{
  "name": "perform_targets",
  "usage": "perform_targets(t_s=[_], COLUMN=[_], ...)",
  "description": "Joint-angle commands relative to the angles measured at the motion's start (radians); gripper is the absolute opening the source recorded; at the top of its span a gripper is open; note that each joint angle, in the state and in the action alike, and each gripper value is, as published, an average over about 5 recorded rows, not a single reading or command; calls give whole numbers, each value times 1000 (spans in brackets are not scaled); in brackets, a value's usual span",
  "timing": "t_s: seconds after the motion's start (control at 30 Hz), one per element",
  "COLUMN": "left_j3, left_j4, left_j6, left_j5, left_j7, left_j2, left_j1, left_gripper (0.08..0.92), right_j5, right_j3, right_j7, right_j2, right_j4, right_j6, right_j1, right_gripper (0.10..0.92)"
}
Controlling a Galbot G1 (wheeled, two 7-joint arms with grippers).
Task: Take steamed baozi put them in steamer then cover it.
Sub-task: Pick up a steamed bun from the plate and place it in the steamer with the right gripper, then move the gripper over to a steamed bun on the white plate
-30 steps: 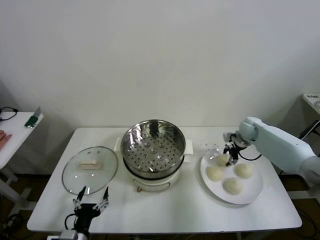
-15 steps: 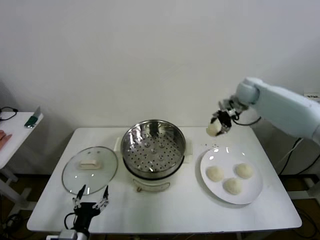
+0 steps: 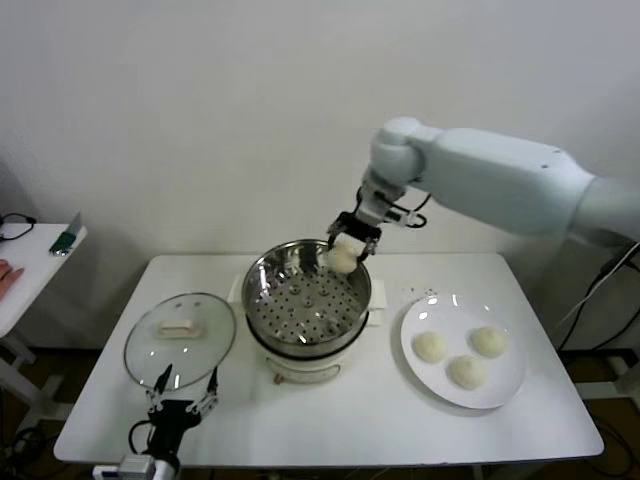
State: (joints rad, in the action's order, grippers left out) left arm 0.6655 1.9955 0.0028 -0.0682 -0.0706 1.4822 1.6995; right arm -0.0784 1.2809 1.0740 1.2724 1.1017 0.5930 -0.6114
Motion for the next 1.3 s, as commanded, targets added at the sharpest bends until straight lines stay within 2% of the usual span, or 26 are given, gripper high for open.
perform_targets(t_s=[0.03, 0.2, 0.4, 0.67, 0.77, 0.9, 0.97, 1.07, 1.2, 1.3], left_j3=[-2, -1, 0, 0, 2, 5, 5, 6, 6, 8], left_j4=[0, -2, -16, -14, -11, -2, 6, 15, 22, 21], left_j6=[-3, -8, -21, -23, -22, -20, -19, -18, -18, -18], left_j5=[2, -3, -4, -3, -2, 0, 3, 7, 10, 10], left_j7=[0, 1, 6, 7, 8, 8, 7, 6, 5, 6], left_j2=[-5, -15, -23, -17, -14, -10, -9, -8, -7, -8], left_j1=[4, 8, 7, 6, 7, 12, 18, 27, 31, 33], left_gripper=[823, 823, 823, 823, 823, 823, 823, 823, 823, 823], right_j5=[-281, -357, -411, -431, -384, -173, -7, 242, 578, 712], right_j3=[-104, -167, -209, -234, -244, -162, -68, 79, 311, 463], right_j7=[-30, -28, -28, -43, -52, 4, 37, 73, 98, 80], right_j2=[228, 295, 345, 371, 359, 281, 211, 95, -94, -270], right_j4=[-311, -456, -552, -597, -581, -476, -390, -276, -134, -7], right_j6=[251, 280, 280, 280, 280, 280, 275, 228, 36, -197], right_j1=[161, 210, 241, 276, 256, 150, 61, -77, -235, -307], right_gripper=[645, 645, 645, 640, 669, 766, 804, 820, 822, 823])
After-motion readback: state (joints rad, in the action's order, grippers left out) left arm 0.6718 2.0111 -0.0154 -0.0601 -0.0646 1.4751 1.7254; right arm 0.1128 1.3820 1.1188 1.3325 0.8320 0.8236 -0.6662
